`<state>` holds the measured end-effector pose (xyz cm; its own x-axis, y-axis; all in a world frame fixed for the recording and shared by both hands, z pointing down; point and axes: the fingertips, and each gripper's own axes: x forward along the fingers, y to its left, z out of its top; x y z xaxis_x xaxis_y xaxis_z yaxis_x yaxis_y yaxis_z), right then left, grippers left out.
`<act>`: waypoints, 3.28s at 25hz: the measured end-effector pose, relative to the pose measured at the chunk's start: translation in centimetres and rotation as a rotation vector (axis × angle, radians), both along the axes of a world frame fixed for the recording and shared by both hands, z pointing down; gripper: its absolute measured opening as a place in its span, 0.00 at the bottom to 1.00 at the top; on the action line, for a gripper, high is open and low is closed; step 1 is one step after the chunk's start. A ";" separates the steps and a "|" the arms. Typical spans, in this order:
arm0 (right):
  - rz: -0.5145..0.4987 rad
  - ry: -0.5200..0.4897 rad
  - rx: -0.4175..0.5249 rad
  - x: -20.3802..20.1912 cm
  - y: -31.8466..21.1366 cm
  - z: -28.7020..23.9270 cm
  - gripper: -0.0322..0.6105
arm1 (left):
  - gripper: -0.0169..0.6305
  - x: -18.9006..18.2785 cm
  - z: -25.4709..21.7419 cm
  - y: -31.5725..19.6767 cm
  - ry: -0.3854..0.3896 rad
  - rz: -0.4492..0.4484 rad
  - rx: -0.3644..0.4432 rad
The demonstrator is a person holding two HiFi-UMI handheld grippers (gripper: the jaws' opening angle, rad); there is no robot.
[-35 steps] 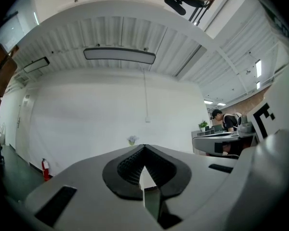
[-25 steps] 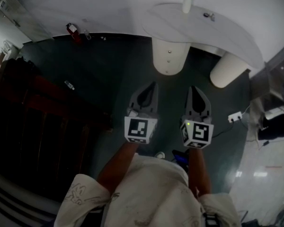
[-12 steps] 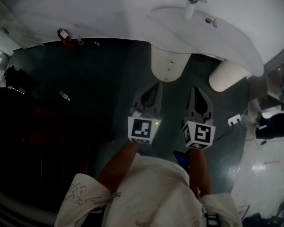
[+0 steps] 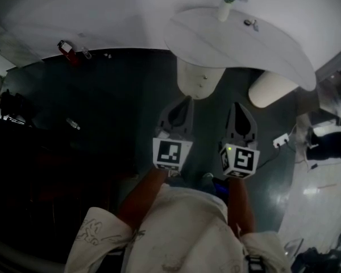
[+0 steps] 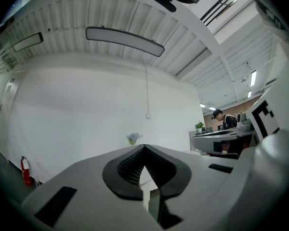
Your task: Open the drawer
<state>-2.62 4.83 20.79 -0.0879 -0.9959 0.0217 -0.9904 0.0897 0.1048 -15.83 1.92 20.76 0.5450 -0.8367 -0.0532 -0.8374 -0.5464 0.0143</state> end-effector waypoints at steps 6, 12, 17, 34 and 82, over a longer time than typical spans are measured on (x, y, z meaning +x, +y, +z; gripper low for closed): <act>-0.003 -0.032 0.009 3.6 -2.9 1.2 0.06 | 0.03 3.6 1.0 -2.8 -0.021 -0.011 0.002; -0.076 -0.011 0.004 9.0 -7.9 1.7 0.06 | 0.03 9.1 1.5 -7.1 -0.006 -0.084 -0.011; -0.140 -0.027 0.002 13.7 -11.3 1.6 0.06 | 0.03 13.5 2.5 -10.1 0.009 -0.159 -0.065; -0.184 -0.056 -0.021 18.9 -17.5 4.9 0.06 | 0.03 18.2 5.3 -15.7 -0.035 -0.256 -0.100; -0.168 -0.075 -0.217 14.5 -24.5 40.2 0.06 | 0.11 16.8 44.8 -27.6 -0.131 -0.292 -0.271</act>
